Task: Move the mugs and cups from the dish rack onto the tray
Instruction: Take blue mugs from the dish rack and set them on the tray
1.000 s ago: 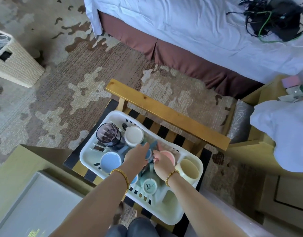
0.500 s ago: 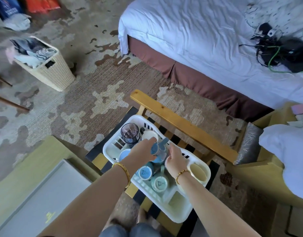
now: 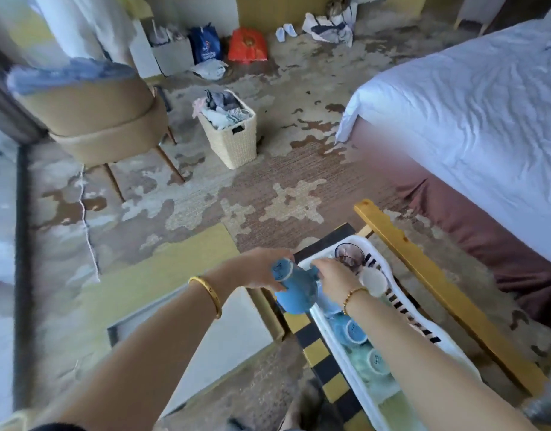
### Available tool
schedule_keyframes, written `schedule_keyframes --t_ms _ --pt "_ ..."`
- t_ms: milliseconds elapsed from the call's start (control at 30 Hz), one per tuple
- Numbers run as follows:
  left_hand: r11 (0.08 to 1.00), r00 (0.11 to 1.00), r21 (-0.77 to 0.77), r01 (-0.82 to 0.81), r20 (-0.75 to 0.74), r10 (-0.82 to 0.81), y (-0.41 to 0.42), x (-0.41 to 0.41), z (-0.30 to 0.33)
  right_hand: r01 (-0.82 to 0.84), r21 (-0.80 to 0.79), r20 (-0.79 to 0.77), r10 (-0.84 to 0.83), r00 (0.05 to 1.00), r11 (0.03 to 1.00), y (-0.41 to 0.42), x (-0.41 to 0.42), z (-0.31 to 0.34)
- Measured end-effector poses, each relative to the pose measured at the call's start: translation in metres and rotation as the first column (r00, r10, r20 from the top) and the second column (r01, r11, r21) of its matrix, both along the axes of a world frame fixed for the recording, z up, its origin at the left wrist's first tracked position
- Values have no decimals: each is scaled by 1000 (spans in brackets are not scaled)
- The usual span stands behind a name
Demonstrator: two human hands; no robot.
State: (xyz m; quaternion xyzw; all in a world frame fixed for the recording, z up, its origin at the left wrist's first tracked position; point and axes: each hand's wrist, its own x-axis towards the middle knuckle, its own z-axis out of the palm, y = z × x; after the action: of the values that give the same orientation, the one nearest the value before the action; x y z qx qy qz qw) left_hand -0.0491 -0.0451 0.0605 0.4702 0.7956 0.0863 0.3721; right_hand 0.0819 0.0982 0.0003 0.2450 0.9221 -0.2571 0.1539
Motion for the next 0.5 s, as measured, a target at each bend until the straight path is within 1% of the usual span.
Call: schedule_keyframes --t_ms 33,100,200,267,333,400,433,467,500 --pt "999 999 12 -34 8 34 -19 -7 2 -54 39 1 54 999 998 -15 -11 2" --pt "993 993 34 -116 33 115 -58 -20 5 -105 84 -27 107 994 991 -45 -32 4" --pt "962 964 98 -253 109 243 -113 -35 5 -59 35 -80 61 995 998 -91 -58 9" --pt "920 926 149 -361 176 335 -146 -41 3 -41 37 -140 46 989 998 -119 -76 13" --pt "861 876 185 -474 199 440 -174 -48 -2 0 -2 -183 -1 983 1000 -145 -92 14" --pt "772 803 225 -595 210 557 -195 -54 -10 36 -76 -203 -51 978 996 -166 -105 11" --pt "703 745 247 -667 249 619 -203 -57 -15 52 -114 -216 -76 973 992 -176 -111 7" --pt "609 662 260 -749 323 676 -210 -58 -22 68 -157 -233 -104 967 985 -184 -116 2" --pt "493 557 259 -830 420 717 -215 -59 -31 80 -197 -247 -128 960 977 -193 -121 -4"
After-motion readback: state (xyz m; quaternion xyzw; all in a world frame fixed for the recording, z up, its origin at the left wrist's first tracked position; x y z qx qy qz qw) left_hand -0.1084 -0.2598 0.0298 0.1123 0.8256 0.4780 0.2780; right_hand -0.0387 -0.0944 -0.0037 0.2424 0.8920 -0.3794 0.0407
